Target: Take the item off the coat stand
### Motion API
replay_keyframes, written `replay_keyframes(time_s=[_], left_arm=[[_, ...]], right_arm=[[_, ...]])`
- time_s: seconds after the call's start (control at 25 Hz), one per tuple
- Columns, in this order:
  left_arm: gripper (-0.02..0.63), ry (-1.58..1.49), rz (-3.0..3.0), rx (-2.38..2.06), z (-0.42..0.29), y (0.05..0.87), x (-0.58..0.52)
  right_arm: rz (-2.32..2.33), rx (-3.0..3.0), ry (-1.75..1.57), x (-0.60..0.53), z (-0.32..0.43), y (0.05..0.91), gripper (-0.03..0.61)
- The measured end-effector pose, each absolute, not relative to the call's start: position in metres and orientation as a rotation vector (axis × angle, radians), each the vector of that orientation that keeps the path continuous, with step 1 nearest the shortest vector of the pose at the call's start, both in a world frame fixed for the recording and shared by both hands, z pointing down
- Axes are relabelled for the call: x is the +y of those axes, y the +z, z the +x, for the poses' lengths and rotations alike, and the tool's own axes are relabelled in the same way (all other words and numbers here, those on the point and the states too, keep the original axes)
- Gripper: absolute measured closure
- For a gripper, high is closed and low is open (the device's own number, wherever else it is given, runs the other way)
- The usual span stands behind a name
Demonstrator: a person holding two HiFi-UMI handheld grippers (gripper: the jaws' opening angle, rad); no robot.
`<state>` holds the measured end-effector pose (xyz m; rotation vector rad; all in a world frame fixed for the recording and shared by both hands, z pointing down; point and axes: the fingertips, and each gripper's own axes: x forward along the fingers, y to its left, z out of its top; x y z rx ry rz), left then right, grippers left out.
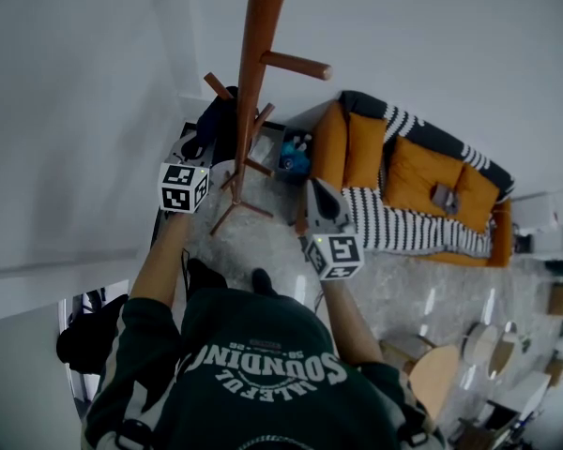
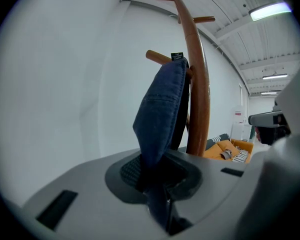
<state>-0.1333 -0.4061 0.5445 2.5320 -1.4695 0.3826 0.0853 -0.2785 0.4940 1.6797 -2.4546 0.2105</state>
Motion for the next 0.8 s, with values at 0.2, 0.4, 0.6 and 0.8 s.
replay_keyframes(time_s=[0.2, 0.4, 0.6, 0.8], left_arm=[[0.578, 0.354, 2.535, -1.503, -0.14, 0.531, -0.409], [0.578, 0.333, 2.523, -1.534, -0.152, 0.516, -0.414], [0.578, 0.327, 2.51, -1.56, -0.166, 0.506, -0.42], [0.578, 0.298, 2.507, -1.596, -0.181, 0.489, -0.432]], right_arm=[[1.694, -2.5, 0.202, -0.282, 0.083, 0.491, 0.578], [1.682, -2.488, 0.209, -0.281, 0.081, 0.489, 0.578], [1.69, -2.506, 0.203, -0.28, 0.079, 0.489, 0.578], [1.674, -2.495, 0.206, -0.277, 0.077, 0.489, 0.578]])
